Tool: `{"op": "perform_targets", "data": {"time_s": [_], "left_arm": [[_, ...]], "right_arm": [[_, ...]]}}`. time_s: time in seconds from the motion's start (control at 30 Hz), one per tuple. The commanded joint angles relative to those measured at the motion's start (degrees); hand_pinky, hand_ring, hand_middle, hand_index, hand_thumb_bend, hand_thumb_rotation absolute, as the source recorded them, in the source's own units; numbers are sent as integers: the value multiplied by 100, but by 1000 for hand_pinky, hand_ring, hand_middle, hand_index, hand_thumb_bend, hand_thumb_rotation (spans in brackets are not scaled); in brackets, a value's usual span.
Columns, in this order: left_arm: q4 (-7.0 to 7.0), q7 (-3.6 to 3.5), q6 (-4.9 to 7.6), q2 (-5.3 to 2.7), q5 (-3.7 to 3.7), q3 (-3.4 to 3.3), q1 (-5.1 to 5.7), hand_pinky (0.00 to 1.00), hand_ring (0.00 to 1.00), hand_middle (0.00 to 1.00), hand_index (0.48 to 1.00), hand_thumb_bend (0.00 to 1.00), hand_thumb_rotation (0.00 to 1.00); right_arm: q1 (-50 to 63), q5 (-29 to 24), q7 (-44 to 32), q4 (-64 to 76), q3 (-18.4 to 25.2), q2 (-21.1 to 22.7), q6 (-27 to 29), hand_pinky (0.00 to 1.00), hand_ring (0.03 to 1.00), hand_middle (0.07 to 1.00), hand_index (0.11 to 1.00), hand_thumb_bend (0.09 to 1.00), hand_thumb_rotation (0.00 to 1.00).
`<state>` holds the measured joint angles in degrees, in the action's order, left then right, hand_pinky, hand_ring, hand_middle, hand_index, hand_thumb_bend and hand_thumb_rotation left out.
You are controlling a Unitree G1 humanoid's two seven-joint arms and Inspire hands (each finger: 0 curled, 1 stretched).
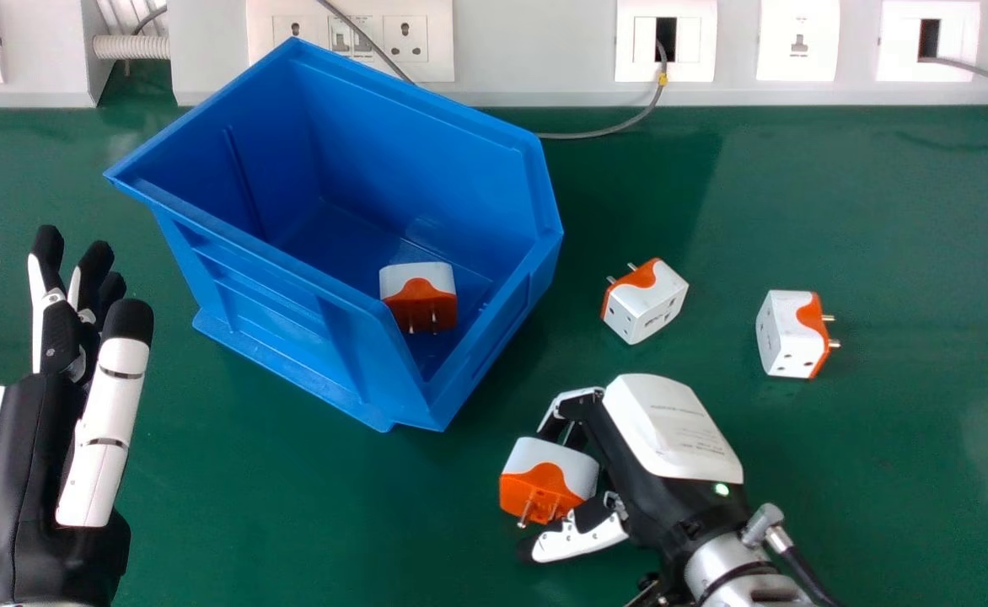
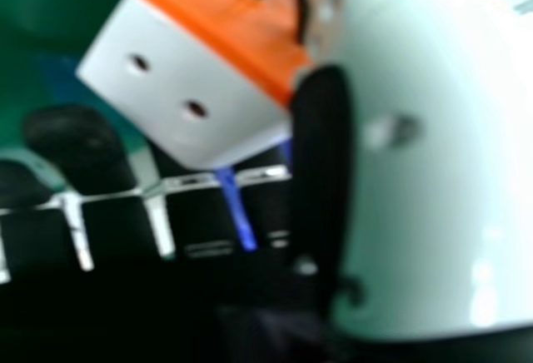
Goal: Pick all objects and put in blue box
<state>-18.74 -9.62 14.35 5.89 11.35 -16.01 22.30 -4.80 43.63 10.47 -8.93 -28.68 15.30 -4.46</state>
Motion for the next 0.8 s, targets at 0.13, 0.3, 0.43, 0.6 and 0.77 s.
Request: {"op": "perform_targets", "data": {"time_s": [0.13,0.3,0.43,0.6,0.77], "left_arm": [[-78,21,102,1,14,-22,-2,1000,1000,1000,972,552,806],[-53,1,137,-6,12,-7,-14,1000,1000,1000,974,553,807],[-31,18,158,-25,-22,-10,-21,1000,1000,1000,978,541,810],[-58,30,160,-40,-41,-13,20,1000,1000,1000,979,537,814],[-91,51,150,-34,-86,-31,74,1000,1000,1000,984,533,821]], "right_arm": [[129,225,208,733,324,257,127,80,133,202,470,482,145],[38,242,135,1149,582,348,155,83,135,206,471,483,143],[-210,310,-132,1470,724,393,96,77,124,191,470,485,142],[-782,317,-75,1355,818,431,398,73,116,180,470,485,141],[-1427,317,73,949,822,348,736,65,105,163,469,485,140]]}}
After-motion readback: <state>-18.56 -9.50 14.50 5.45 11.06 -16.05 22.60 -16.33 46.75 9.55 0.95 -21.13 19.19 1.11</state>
